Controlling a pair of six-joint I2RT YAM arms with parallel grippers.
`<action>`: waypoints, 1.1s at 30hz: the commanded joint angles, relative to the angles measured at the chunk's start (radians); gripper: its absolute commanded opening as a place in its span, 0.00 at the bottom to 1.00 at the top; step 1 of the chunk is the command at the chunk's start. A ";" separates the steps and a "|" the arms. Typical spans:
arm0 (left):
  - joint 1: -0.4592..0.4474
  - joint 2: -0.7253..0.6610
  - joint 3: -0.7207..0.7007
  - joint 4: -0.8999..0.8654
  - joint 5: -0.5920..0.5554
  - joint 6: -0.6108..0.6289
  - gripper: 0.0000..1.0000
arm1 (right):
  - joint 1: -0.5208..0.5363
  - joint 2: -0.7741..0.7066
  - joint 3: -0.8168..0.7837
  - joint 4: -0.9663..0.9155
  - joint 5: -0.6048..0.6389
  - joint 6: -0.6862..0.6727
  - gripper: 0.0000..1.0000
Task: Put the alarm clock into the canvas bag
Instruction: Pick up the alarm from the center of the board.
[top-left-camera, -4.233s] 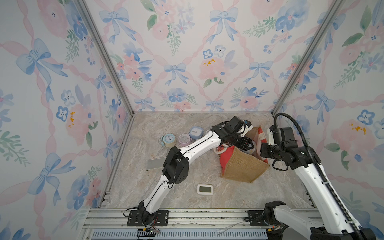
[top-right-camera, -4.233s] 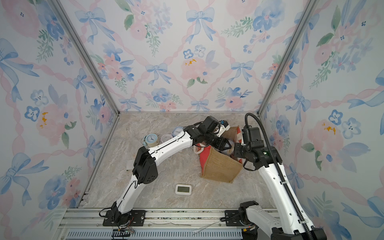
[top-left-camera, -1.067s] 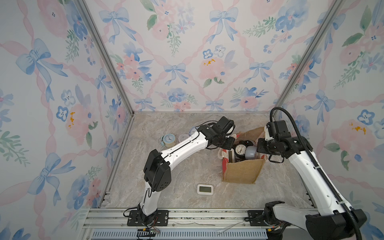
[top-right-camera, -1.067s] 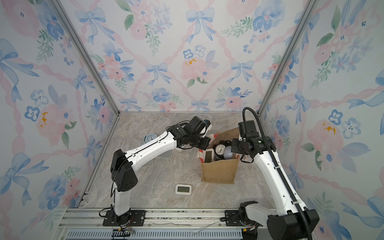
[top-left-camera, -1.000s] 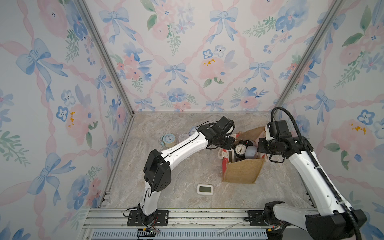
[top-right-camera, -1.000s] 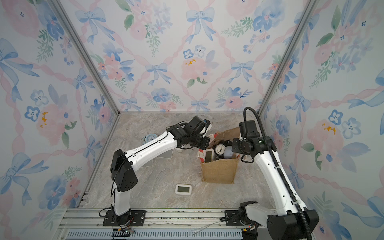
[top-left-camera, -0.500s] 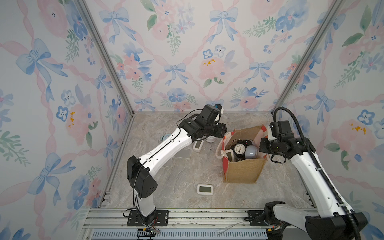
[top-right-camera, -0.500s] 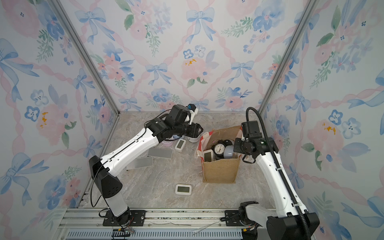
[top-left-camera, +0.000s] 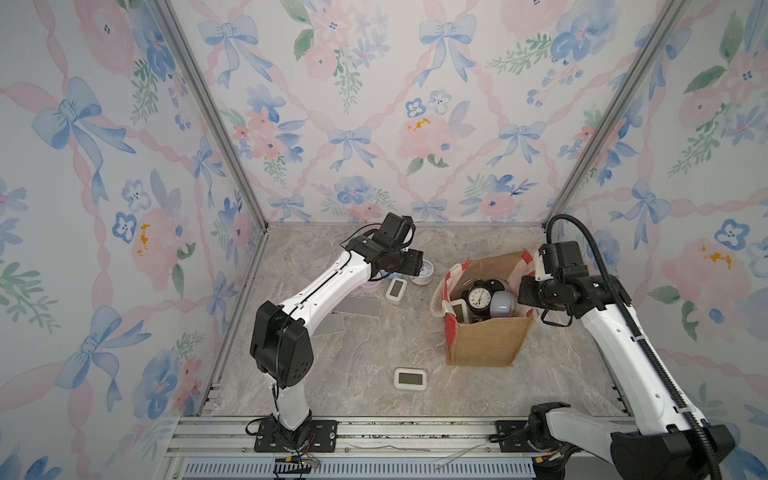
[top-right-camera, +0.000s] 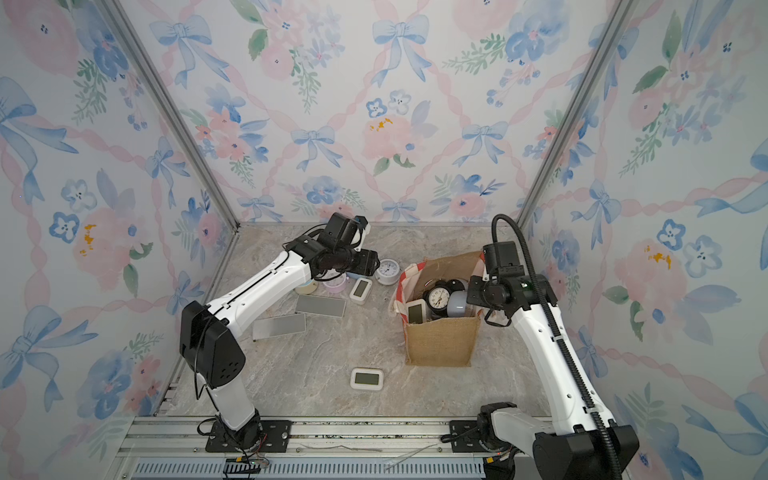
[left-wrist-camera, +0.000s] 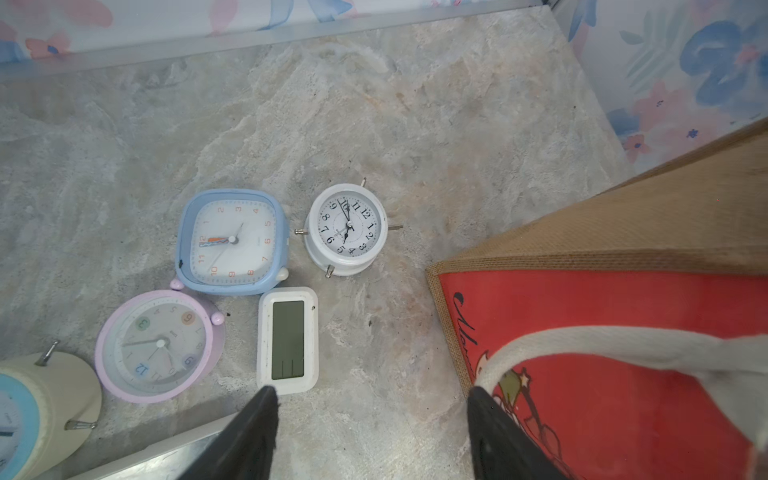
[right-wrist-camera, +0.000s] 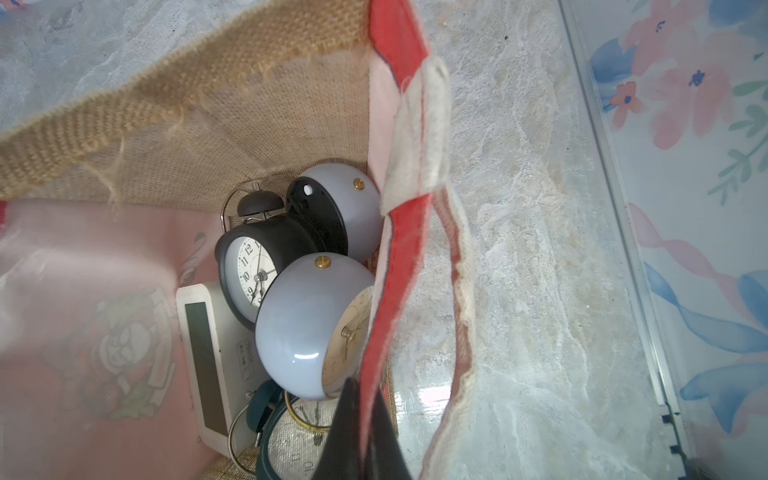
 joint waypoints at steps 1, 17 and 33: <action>0.006 0.078 -0.019 -0.003 -0.050 0.036 0.76 | -0.007 -0.021 0.011 0.036 -0.007 -0.006 0.00; 0.053 0.286 -0.034 -0.001 -0.079 0.063 0.96 | -0.007 -0.014 0.009 0.038 -0.009 -0.010 0.00; 0.065 0.413 -0.002 0.003 -0.052 0.077 0.77 | -0.008 -0.030 -0.004 0.031 -0.003 -0.007 0.00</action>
